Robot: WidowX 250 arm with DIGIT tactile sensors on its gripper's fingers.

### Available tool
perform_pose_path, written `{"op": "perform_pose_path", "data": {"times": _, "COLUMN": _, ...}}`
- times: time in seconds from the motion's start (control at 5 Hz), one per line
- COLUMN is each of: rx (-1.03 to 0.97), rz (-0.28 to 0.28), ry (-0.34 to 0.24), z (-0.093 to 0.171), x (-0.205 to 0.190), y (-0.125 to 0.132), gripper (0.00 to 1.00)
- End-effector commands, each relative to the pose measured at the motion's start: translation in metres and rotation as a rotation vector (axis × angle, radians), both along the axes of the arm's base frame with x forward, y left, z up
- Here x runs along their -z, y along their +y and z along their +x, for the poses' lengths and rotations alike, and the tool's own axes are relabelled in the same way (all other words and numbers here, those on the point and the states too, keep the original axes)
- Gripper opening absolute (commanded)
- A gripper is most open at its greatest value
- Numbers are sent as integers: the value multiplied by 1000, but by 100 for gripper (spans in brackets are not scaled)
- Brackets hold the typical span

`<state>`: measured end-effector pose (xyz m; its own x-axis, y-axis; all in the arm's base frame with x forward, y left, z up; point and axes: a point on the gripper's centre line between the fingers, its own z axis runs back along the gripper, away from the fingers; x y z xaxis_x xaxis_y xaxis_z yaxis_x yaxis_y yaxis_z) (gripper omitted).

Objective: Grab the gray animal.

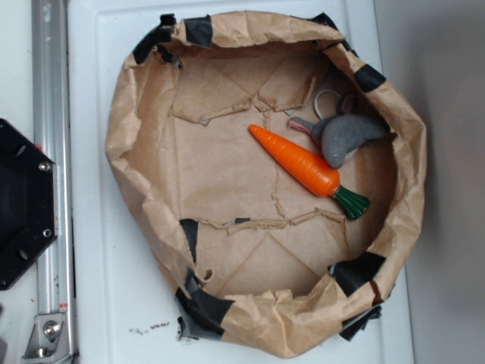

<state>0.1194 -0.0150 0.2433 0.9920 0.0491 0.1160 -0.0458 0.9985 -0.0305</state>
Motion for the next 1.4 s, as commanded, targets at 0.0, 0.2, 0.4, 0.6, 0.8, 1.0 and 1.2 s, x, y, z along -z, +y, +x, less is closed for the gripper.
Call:
{"op": "perform_pose_path", "data": {"times": 0.0, "rx": 0, "rz": 0, "ry": 0, "z": 0, "x": 0, "y": 0, "gripper": 100}}
{"op": "perform_pose_path", "data": {"times": 0.2, "rx": 32, "rz": 41, "ry": -40, "z": 48, "x": 32, "y": 9, "gripper": 100}}
{"op": "perform_pose_path", "data": {"times": 0.4, "rx": 3, "rz": 8, "ry": -73, "z": 88, "x": 62, "y": 28, "gripper": 100}}
{"op": "perform_pose_path", "data": {"times": 0.6, "rx": -51, "rz": -27, "ry": -88, "z": 127, "x": 94, "y": 48, "gripper": 100}}
{"op": "perform_pose_path", "data": {"times": 0.8, "rx": -143, "rz": -43, "ry": -71, "z": 148, "x": 119, "y": 61, "gripper": 100}}
{"op": "perform_pose_path", "data": {"times": 1.0, "rx": -187, "rz": -64, "ry": -74, "z": 173, "x": 130, "y": 53, "gripper": 100}}
{"op": "perform_pose_path", "data": {"times": 1.2, "rx": -207, "rz": -136, "ry": -52, "z": 189, "x": 141, "y": 24, "gripper": 100}}
